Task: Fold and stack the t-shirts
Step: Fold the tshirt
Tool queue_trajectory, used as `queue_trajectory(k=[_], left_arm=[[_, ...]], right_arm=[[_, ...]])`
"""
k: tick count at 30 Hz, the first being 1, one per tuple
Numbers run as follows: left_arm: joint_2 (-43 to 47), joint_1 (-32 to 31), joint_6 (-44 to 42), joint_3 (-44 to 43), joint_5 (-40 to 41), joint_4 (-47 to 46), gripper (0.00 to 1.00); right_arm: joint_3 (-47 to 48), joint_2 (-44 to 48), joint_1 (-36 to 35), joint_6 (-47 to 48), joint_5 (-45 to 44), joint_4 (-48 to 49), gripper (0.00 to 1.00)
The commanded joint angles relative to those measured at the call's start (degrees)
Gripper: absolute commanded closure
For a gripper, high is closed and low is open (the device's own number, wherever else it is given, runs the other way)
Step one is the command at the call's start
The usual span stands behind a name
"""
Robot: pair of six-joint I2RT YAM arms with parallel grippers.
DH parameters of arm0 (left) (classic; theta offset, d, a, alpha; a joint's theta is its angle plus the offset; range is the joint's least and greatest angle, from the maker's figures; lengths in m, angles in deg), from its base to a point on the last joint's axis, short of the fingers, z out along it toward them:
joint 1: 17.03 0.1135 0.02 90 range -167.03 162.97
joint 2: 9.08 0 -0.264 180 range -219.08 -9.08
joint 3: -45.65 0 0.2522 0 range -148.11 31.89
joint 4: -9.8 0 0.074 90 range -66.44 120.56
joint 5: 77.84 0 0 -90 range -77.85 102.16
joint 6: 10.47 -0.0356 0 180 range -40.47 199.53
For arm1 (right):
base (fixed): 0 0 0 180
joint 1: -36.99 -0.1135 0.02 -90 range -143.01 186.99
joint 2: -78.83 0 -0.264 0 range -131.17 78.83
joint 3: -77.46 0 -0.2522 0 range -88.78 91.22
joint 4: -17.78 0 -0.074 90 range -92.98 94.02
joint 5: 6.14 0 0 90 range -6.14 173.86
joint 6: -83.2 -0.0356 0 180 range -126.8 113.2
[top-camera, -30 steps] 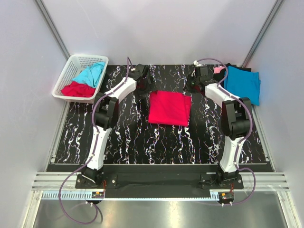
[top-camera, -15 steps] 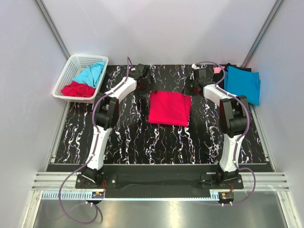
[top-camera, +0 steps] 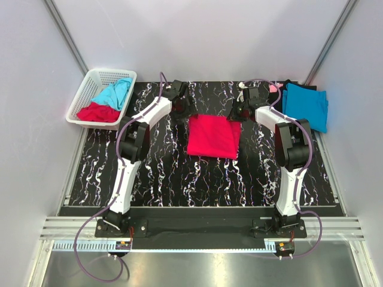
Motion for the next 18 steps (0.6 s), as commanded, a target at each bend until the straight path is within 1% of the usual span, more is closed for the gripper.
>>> queue_trajectory(k=[1,2,4,5,7,8,9,14,18], left_arm=[[-0.39,0.2,-0.76,-2.27,-3.44,-1.54,0.21],[-0.3,0.2,-0.76,-2.18,-3.7,-1.71,0.25],[-0.04,0.2,-0.76,-2.09,-3.97,-2.15,0.36],[0.05,0.11,-0.85,-2.0,-4.49,-2.41,0.52],[0.4,0.2,-0.76,-1.83,-4.76,-2.59,0.74],[0.58,0.2,-0.76,-1.65,-5.11,-2.85,0.96],[0.75,0.2,-0.76,-1.65,-5.37,-2.94,1.0],[1.37,0.11,-1.29,-0.51,-6.95,-4.96,1.0],[2.07,0.02,-1.73,0.37,-7.57,-5.32,1.0]], right_arm=[[2.51,-0.55,-0.16,0.06,3.38,0.72,0.92],[2.68,-0.55,-0.16,0.15,3.64,0.54,0.99],[2.59,-0.38,-0.25,0.32,3.29,0.1,1.0],[2.51,-0.2,-0.16,0.41,3.21,0.02,1.0],[2.24,0.32,-0.16,0.5,2.59,-0.07,1.0],[1.89,0.67,-0.25,0.67,2.24,-0.25,1.0],[1.72,1.29,-0.16,0.68,1.54,-0.33,1.0],[-0.3,3.22,-0.25,0.85,0.13,-0.25,1.0],[-2.41,6.2,-1.13,1.03,-3.55,0.01,1.0]])
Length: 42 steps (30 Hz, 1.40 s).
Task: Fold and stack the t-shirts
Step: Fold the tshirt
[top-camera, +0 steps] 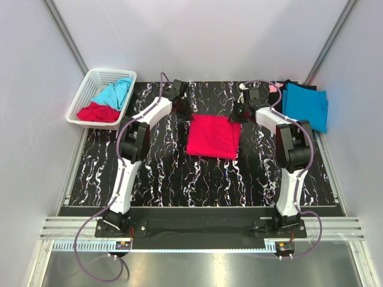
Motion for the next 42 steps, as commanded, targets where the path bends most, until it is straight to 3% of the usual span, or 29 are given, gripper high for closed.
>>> queue_trajectory(k=[1,22,30,35,38,40,42], left_arm=[[2.7,-0.09,-1.29,0.59,-2.22,-2.83,1.0],[18.61,-4.39,-10.43,7.98,-0.63,-2.91,1.0],[11.6,-4.48,-11.66,-0.36,-5.46,-0.28,1.0],[2.55,-4.48,-12.01,-8.98,-8.63,1.83,0.86],[-2.03,-4.48,-12.28,-12.15,-8.98,1.83,0.65],[-5.1,-4.4,-12.54,-14.16,-9.25,1.83,0.6],[-6.95,-4.31,-12.98,-15.22,-10.65,1.83,0.46]], right_arm=[[-1.69,5.82,-1.26,0.94,-4.13,0.28,1.0],[-16.01,27.17,-7.76,0.33,-23.64,1.86,1.0],[-17.26,28.5,-8.56,-1.96,-31.81,1.77,1.0],[-16.03,23.42,-8.47,-3.01,-36.64,2.04,1.0],[-14.53,19.03,-8.47,-4.07,-38.4,1.86,1.0],[-13.65,17.26,-8.47,-5.82,-40.42,1.34,1.0],[-13.3,15.76,-8.47,-9.06,-43.5,0.2,1.0]])
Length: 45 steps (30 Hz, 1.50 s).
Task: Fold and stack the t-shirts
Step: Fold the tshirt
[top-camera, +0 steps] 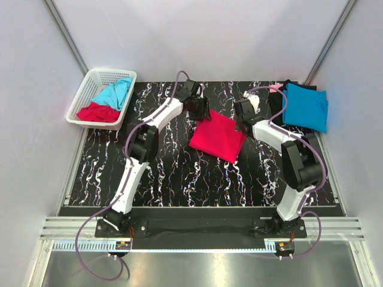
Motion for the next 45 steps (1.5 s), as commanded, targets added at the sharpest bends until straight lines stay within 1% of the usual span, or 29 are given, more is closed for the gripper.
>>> queue_trajectory(k=[1,2,3,5,6,11,12,14,15,16,18,19,20,25,28,29,30,33,37,40,45], left_arm=[[-2.76,0.39,-1.18,-4.3,-3.86,0.57,0.42],[-2.94,0.39,-1.09,-4.3,-4.03,0.48,0.41],[-3.12,0.48,-1.18,-4.04,-3.86,0.39,0.31],[-2.42,0.48,-1.27,-2.73,-3.25,0.21,0.17],[-1.9,0.57,-1.44,-2.11,-2.72,0.13,0.02],[2.76,1.18,-1.97,3.6,-0.09,-0.84,0.01],[4.6,1.44,-2.06,4.39,0.01,-1.1,0.01],[6.89,1.62,-2.23,7.29,0.8,-1.98,0.01],[9.16,1.62,-2.58,8.95,0.97,-2.07,0.01],[10.32,1.62,-2.59,9.93,1.32,-2.51,0.01],[13.47,1.62,-2.94,12.9,1.15,-3.3,0.01],[14.45,1.62,-2.85,13.97,0.45,-4.52,0.01],[15.5,1.62,-2.94,14.94,0.01,-5.05,0.01],[20.42,1.62,-1.18,20.56,1.76,-5.94,0.01],[22.97,1.45,-0.22,25.13,0.72,-8.22,0.01],[23.59,1.45,0.13,26.19,-0.07,-9.09,0.01],[23.95,1.36,0.66,27.15,-1.04,-10.15,0.01],[24.13,0.22,1.37,26.64,-3.94,-10.24,0.01],[22.81,-1.45,3.82,24.97,-2.64,-6.83,0.02],[21.32,-2.86,5.67,24.53,-2.1,-4.8,0.02],[18.59,-5.58,7.52,23.47,-1.84,-3.92,0.03]], right_arm=[[2.61,-1.29,-0.19,-7.64,-8.33,-0.9,1.0],[2.44,-1.47,-0.19,-8.72,-10.09,-1.43,1.0],[2.09,-1.56,-0.19,-9.86,-10.71,-1.61,1.0],[1.56,-2.17,-0.19,-11.54,-11.24,-1.96,1.0],[1.56,-2.61,-0.19,-11.89,-11.51,-2.14,1.0],[4.19,-6.03,-0.27,-13.65,-11.17,-6.09,1.0],[4.8,-6.56,-0.19,-13.3,-10.72,-6.35,0.98],[6.82,-7.79,-0.19,-12.08,-8.72,-7.32,0.76],[7.53,-7.97,-0.19,-11.81,-8.61,-7.67,0.57],[8.06,-7.8,-0.19,-11.72,-8.44,-8.2,0.51],[8.32,-6.05,-0.19,-11.37,-8.08,-8.2,0.44],[8.06,-5.17,-0.19,-10.93,-8.0,-8.11,0.35],[8.15,-3.77,-0.19,-10.67,-8.08,-8.03,0.33],[7.8,0.1,-0.27,-7.94,-5.98,-8.11,0.33],[6.92,2.83,-0.19,-7.06,-3.0,-8.11,0.33],[6.83,3.01,-0.19,-6.8,-1.77,-8.03,0.37],[6.66,3.36,-0.19,-6.27,-0.28,-8.03,0.38],[6.57,3.98,-0.27,-5.74,6.58,-8.03,0.4],[6.39,3.37,-0.27,-6.0,13.78,-8.46,0.39],[6.57,1.09,-0.19,-6.44,17.91,-9.43,0.4],[5.25,-2.87,-0.19,-7.58,21.88,-9.34,0.44]])
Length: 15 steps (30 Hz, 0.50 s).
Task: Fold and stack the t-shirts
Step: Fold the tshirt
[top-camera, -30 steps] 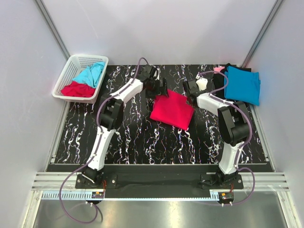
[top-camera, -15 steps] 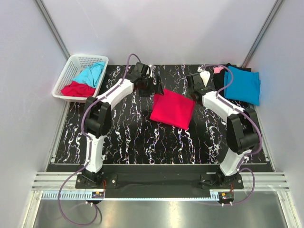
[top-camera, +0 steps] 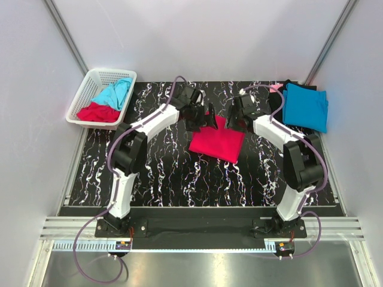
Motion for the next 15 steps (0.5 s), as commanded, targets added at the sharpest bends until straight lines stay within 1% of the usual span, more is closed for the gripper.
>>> queue_trajectory(k=[1,5,8,9,11,15], left_arm=[[-3.0,-1.69,2.1,-2.93,0.02,0.43,0.03],[-6.26,-2.57,3.15,-4.78,2.04,1.4,0.03],[-8.01,-2.49,3.77,-5.65,6.77,3.68,0.03],[-8.37,-2.49,3.77,-5.83,10.1,5.34,0.02],[-9.25,-2.4,4.12,-6.36,14.06,7.37,0.02],[-9.87,-2.22,5.96,-5.93,21.01,12.9,0.02]], right_arm=[[-0.54,-3.55,-0.19,-0.59,7.17,-0.82,0.45],[-0.63,-6.46,-0.27,-0.77,9.03,-0.65,0.47],[-0.54,-7.95,-0.19,-0.15,9.91,-0.82,0.48],[-0.46,-8.3,-0.19,-0.33,9.83,-0.91,0.48],[-0.11,-9.45,-0.19,-0.24,9.65,-1.34,0.48],[1.56,-11.64,-0.27,-0.5,7.98,-4.41,0.49]])
